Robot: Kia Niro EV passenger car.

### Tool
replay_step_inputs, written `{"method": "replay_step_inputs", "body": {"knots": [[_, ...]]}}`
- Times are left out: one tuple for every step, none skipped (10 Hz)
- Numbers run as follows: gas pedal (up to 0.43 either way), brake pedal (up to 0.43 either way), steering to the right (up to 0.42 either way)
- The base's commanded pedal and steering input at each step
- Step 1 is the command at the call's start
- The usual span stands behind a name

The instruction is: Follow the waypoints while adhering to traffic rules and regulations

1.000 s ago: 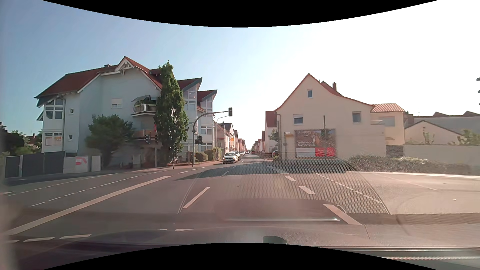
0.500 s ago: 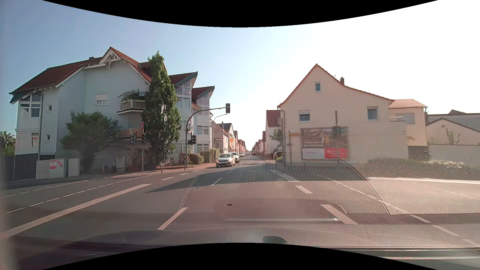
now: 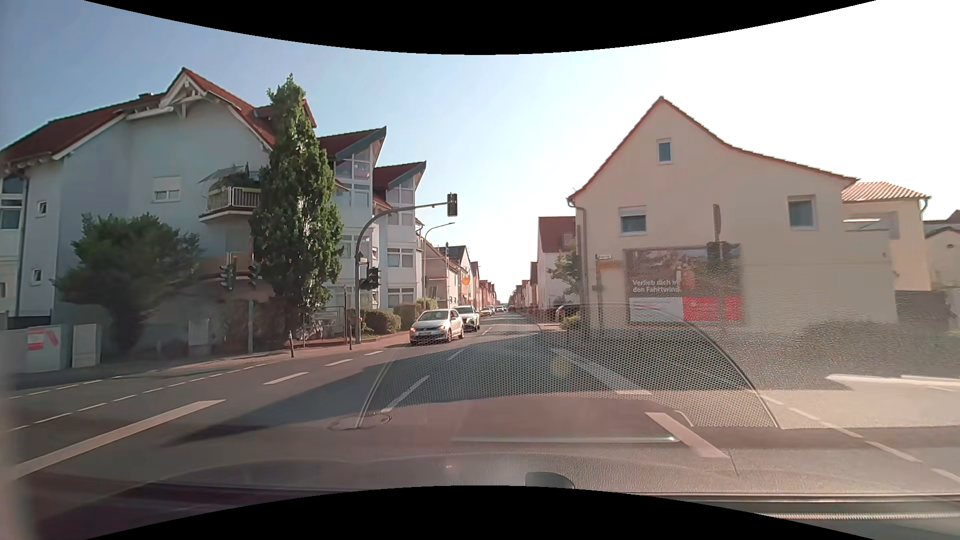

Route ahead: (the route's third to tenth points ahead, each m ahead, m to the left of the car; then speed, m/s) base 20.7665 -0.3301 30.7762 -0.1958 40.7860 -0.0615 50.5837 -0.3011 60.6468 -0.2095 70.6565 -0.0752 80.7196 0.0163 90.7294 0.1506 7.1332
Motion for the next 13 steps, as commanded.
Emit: {"method": "replay_step_inputs", "body": {"knots": [[0.339,0.0,-0.016],[0.339,0.0,-0.011],[0.339,0.0,-0.007],[0.339,0.0,-0.005],[0.339,0.0,-0.005],[0.339,0.0,-0.004],[0.339,0.0,-0.003],[0.339,0.0,-0.001],[0.339,0.0,0.0],[0.339,0.0,0.001],[0.339,0.0,0.002],[0.339,0.0,0.002],[0.331,0.0,0.003]]}}
